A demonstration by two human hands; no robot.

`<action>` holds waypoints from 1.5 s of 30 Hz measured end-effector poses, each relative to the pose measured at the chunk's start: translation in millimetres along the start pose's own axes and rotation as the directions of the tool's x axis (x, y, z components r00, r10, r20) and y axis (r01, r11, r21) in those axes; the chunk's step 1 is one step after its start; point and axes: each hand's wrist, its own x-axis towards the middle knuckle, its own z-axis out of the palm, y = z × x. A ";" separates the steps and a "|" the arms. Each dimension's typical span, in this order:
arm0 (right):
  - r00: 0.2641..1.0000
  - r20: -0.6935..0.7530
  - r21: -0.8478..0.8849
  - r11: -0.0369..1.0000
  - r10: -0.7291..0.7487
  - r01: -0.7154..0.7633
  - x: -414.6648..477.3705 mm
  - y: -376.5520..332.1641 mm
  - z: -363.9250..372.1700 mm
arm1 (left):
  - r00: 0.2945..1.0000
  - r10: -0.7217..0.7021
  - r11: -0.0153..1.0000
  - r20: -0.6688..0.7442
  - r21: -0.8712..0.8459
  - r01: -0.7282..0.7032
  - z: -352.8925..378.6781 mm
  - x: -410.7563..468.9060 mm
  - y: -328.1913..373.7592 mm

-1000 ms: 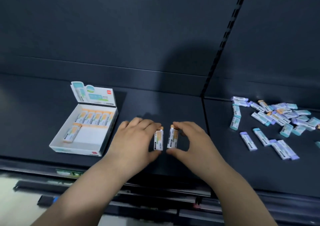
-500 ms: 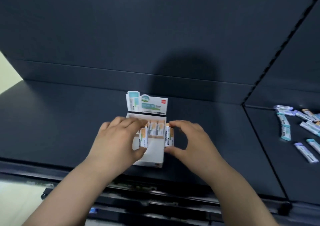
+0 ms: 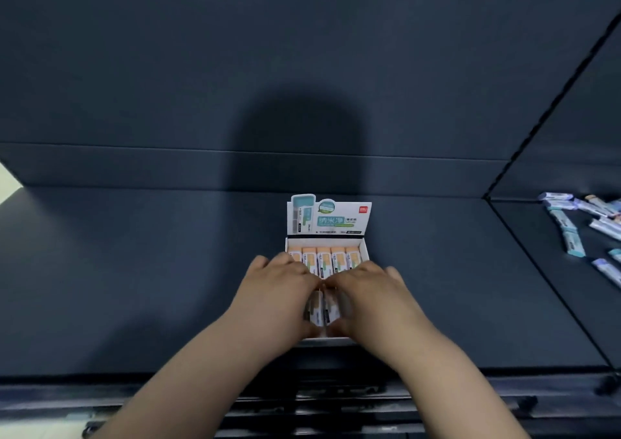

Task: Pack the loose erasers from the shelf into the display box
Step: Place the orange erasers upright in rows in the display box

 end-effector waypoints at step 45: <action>0.928 -0.048 0.291 0.894 0.371 -0.342 -208.6 275.3 -51.8 | 0.965 0.152 0.979 -0.212 -0.098 -0.176 16.0 85.6 295.5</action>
